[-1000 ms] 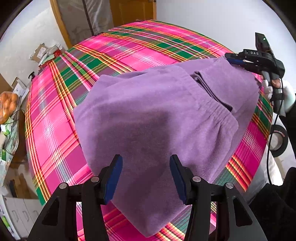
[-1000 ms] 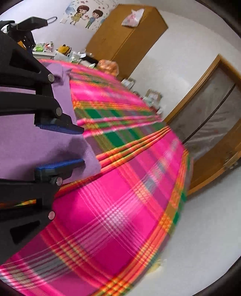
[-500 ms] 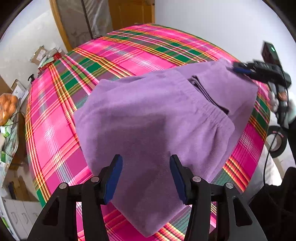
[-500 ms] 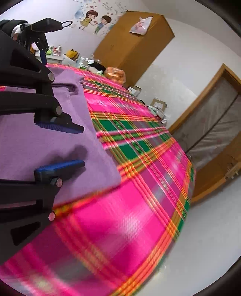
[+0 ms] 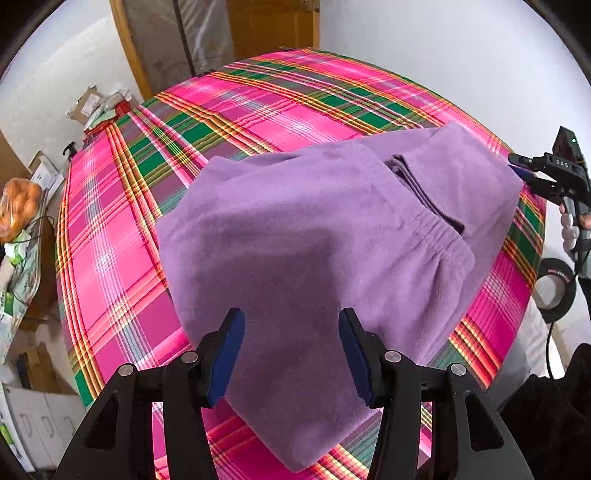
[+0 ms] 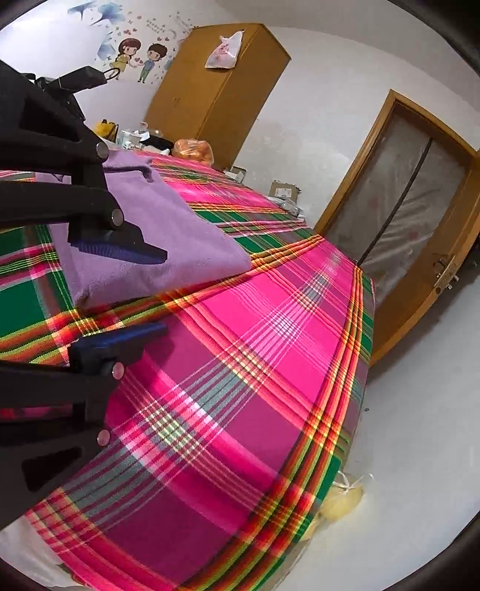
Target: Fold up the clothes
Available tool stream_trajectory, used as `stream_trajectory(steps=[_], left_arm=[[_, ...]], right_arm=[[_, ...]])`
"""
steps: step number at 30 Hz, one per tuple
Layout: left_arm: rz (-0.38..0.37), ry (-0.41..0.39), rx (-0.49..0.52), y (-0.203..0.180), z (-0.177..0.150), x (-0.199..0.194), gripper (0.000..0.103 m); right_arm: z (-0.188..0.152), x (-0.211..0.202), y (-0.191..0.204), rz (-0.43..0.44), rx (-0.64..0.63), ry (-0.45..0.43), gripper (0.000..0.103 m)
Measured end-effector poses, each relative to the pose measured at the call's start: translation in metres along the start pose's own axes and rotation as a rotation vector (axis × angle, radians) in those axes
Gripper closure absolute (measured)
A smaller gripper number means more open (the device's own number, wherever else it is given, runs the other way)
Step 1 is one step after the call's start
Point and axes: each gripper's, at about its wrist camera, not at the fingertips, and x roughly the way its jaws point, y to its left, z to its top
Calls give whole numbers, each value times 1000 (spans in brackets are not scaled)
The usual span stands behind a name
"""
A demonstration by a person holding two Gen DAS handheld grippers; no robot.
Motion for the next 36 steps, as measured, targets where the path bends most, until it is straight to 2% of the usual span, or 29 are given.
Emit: stream_trajectory(steps=[8,16,23,28,33,34,36], left_arm=[[0,-4,4,0,-2,-3,48],[4,-19,-4,3,-3,-8,48],[-3,-18,-14,7,-1,-7,48],[-1,-15,-6,4,-1,-5,48],[7,-24,-13,7,-2,-10,48],[8,-26,-16,7,-2,-10,48],[9,-32,-21,9,-2,-12,48]], right_arm=[[6,14,16,20,-101,113,65],[14,37,35,-3,-199,170,63],[1,26,31,31,-177,260,63],[3,28,25,68,-113,265,64],[5,42,31,93,-104,264,64],[5,44,32,91,-103,267,64],[6,45,31,69,-84,268,80]])
